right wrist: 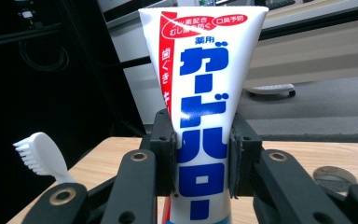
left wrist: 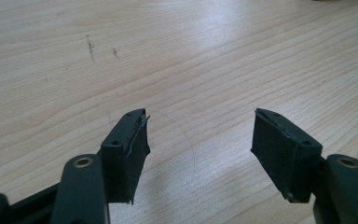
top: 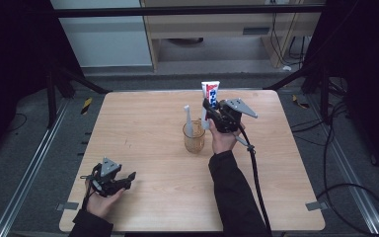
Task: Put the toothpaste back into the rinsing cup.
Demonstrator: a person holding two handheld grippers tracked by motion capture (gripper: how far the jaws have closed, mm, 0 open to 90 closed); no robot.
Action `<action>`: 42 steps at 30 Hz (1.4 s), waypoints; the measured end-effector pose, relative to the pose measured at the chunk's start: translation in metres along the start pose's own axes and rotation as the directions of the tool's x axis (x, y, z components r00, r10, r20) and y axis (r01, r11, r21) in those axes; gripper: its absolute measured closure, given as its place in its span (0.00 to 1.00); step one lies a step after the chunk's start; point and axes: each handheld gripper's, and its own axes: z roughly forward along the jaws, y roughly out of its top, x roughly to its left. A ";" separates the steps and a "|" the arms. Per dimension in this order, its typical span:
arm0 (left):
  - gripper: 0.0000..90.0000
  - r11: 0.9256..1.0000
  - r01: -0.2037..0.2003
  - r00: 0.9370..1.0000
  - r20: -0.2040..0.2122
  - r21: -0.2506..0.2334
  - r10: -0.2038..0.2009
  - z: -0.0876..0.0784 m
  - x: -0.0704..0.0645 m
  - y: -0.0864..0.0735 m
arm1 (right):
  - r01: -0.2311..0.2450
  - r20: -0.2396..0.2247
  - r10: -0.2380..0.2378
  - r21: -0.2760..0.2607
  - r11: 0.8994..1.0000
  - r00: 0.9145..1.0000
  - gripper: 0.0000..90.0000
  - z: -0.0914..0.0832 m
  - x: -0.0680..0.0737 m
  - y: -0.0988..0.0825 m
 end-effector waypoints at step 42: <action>0.39 1.000 -0.005 1.000 0.000 0.004 0.005 0.000 -0.001 0.000 | 0.073 -0.016 -0.071 0.155 0.985 0.997 0.73 0.041 0.010 -0.044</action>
